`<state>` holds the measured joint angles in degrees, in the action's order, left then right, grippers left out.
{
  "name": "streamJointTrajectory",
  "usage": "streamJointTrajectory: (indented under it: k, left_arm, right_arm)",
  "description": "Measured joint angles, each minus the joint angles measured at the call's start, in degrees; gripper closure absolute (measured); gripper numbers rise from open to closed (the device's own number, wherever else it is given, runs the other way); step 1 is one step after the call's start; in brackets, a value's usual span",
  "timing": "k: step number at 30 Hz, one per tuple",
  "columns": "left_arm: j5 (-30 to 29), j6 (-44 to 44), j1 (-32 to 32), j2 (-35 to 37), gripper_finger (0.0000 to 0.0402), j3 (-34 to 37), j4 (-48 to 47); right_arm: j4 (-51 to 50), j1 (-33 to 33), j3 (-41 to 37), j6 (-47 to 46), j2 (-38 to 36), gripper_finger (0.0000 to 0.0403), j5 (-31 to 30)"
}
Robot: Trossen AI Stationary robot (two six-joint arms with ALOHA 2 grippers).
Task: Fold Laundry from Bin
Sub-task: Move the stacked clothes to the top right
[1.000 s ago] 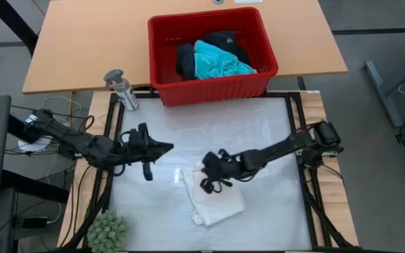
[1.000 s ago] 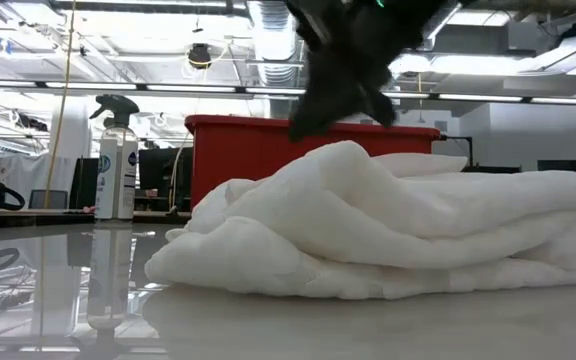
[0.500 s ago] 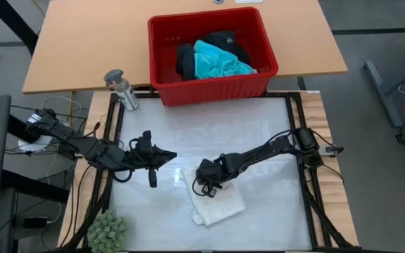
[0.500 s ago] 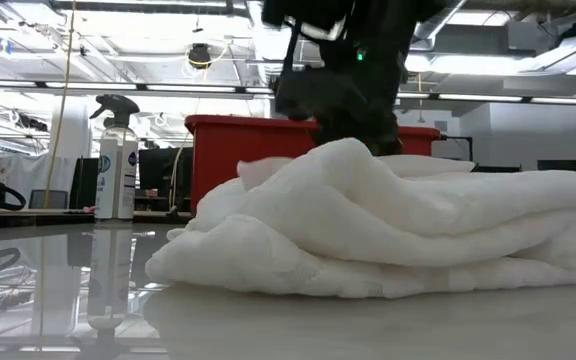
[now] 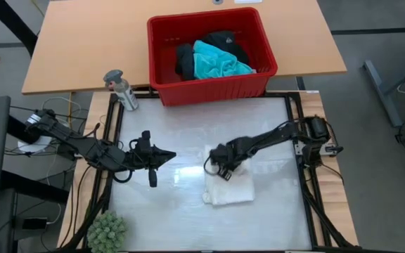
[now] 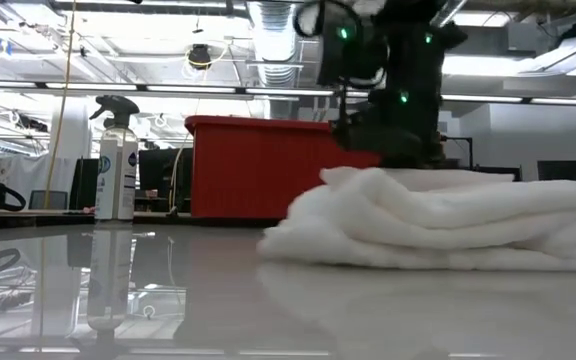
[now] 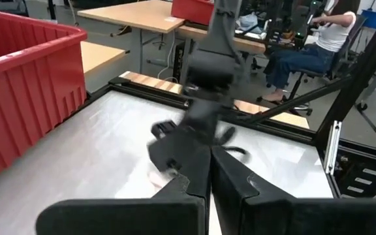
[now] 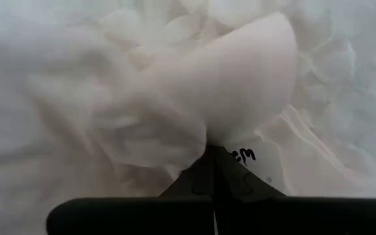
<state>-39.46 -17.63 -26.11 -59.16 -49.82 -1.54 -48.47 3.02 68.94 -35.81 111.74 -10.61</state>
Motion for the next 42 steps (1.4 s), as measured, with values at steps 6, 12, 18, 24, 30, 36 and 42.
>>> streamJointTrajectory:
  k: [6, 12, 18, 24, 30, 36, 42]
  left_arm:
    - [0.8, -1.7, 0.0, 0.0, 0.0401, 0.0, -0.9]
    - [1.3, -1.9, 0.0, 0.0, 0.0401, 0.0, -1.8]
    - [1.2, -1.7, 0.0, 0.0, 0.0401, 0.0, -2.9]
    - [-0.5, -1.1, 0.0, 0.0, 0.0401, 0.0, -3.0]
    - [-0.6, -1.0, 0.1, 0.0, 0.0401, 0.0, -3.1]
    - [-0.7, -0.8, 0.1, 0.0, 0.0401, 0.0, -3.1]
    - [-1.0, 0.0, 0.1, 0.0, 0.0401, 0.0, -3.1]
  right_arm:
    - [0.1, -11.2, -8.0, 2.9, -6.9, 0.0388, -0.4]
    - [-1.5, -25.3, -15.4, 11.5, -15.9, 0.0388, -3.1]
    - [-2.1, -35.4, -21.1, 14.1, -26.8, 0.0388, -4.0]
    - [-1.5, -35.8, -19.6, 13.9, -38.1, 0.0388, -4.7]
    - [-1.6, -23.6, -18.6, 1.6, -43.5, 0.0388, -0.8]
    - [-2.0, -5.1, -18.6, -13.3, -37.7, 0.0388, -0.9]
    - [-5.6, 1.5, -20.0, -19.9, -29.4, 0.0388, 0.5]
